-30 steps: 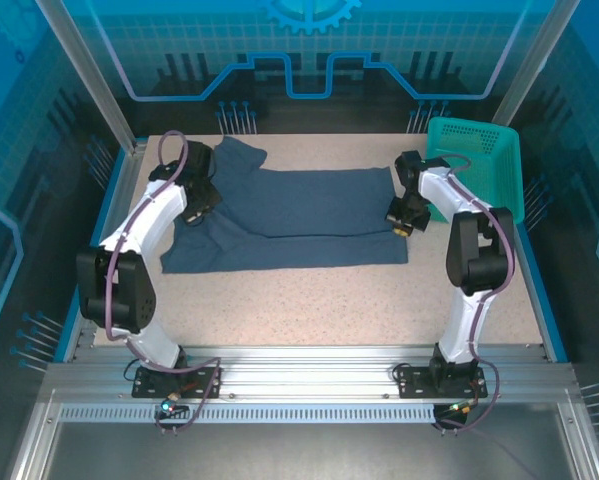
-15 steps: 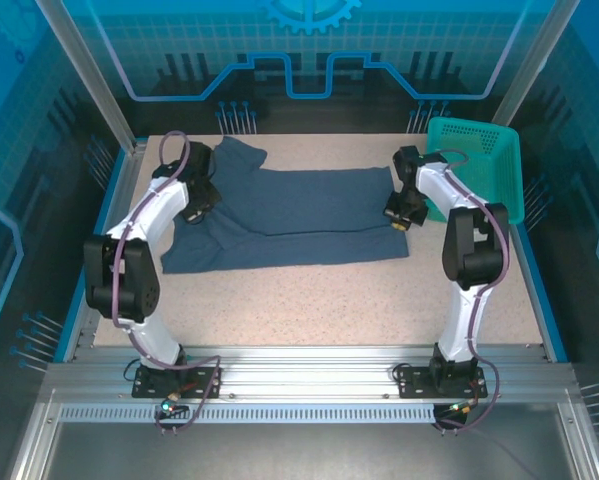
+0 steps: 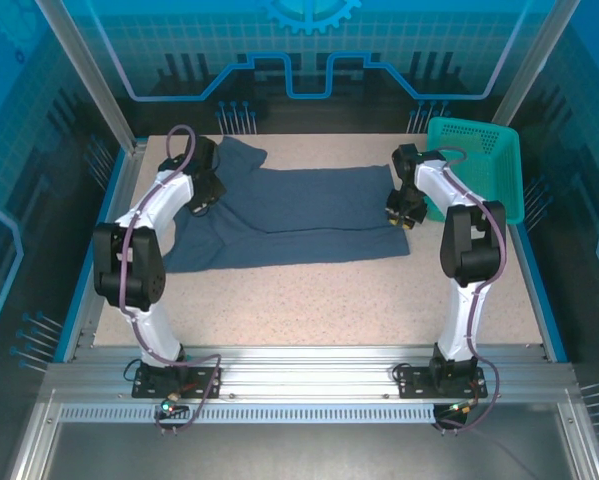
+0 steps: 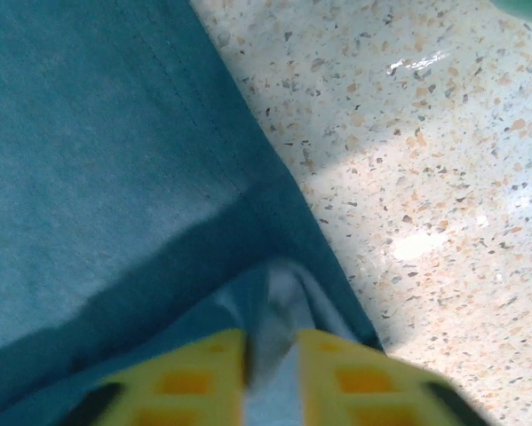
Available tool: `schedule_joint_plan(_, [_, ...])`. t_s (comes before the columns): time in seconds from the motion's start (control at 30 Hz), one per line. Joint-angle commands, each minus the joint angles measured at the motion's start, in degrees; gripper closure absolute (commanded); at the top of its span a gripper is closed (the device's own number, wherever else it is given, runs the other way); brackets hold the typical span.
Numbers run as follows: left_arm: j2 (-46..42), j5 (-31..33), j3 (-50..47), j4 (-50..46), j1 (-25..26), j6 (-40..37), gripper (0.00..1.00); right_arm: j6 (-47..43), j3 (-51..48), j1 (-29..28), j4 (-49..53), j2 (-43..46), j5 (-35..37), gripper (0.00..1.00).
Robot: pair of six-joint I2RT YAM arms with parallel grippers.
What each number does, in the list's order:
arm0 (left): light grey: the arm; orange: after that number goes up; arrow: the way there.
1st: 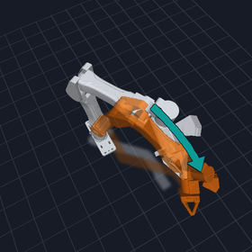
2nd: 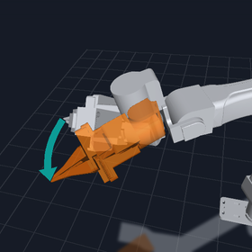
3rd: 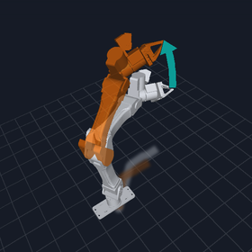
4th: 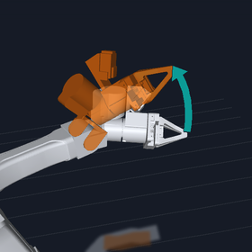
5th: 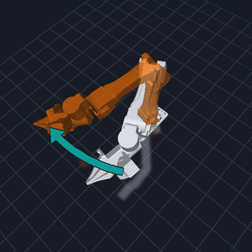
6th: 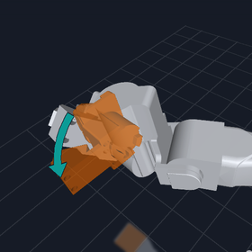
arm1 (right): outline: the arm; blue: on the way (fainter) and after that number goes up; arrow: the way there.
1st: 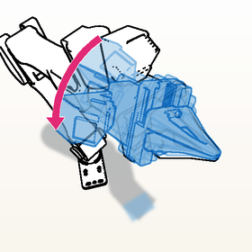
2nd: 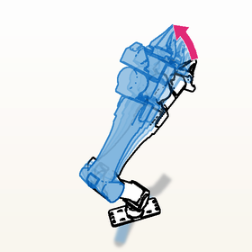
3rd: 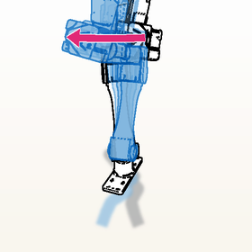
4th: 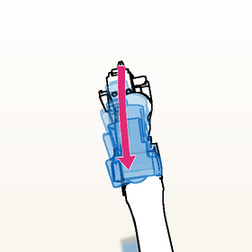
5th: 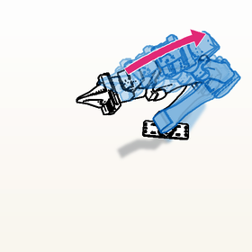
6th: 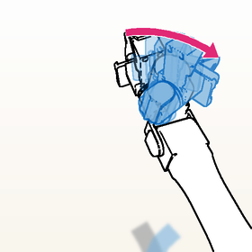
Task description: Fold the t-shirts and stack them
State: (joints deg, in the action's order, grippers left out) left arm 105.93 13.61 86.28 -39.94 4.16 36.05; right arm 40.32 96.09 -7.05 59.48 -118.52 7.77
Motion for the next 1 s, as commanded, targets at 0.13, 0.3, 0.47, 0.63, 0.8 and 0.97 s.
schedule_joint_plan(0.13, [-2.07,-1.46,1.49,-2.86,-0.78,-0.85,0.55,-0.89,-0.29,0.54,1.33,2.49,-0.59,0.57])
schedule_joint_plan(0.3, [-8.75,-3.14,-6.71,-6.83,-0.94,5.10,0.53,-1.97,-8.00,-0.88,-2.05,9.43,-3.24,0.62])
schedule_joint_plan(0.47, [-11.88,-9.15,-17.78,-6.26,-4.89,10.50,0.72,-4.55,-15.59,-3.71,-8.15,10.50,-7.42,0.76])
schedule_joint_plan(0.63, [-8.57,-14.41,-20.57,-2.41,-9.52,11.64,0.84,-5.60,-16.07,-4.12,-9.10,6.41,-6.47,0.84])
schedule_joint_plan(0.8, [-3.04,-15.32,-19.40,-0.81,-9.80,12.60,0.87,-4.70,-13.93,-3.55,-6.07,1.61,-5.16,0.85])
schedule_joint_plan(0.97, [-2.23,-13.69,-21.63,-0.98,-9.37,12.94,0.88,-2.46,-16.31,-3.36,-3.05,1.45,-3.55,0.85])
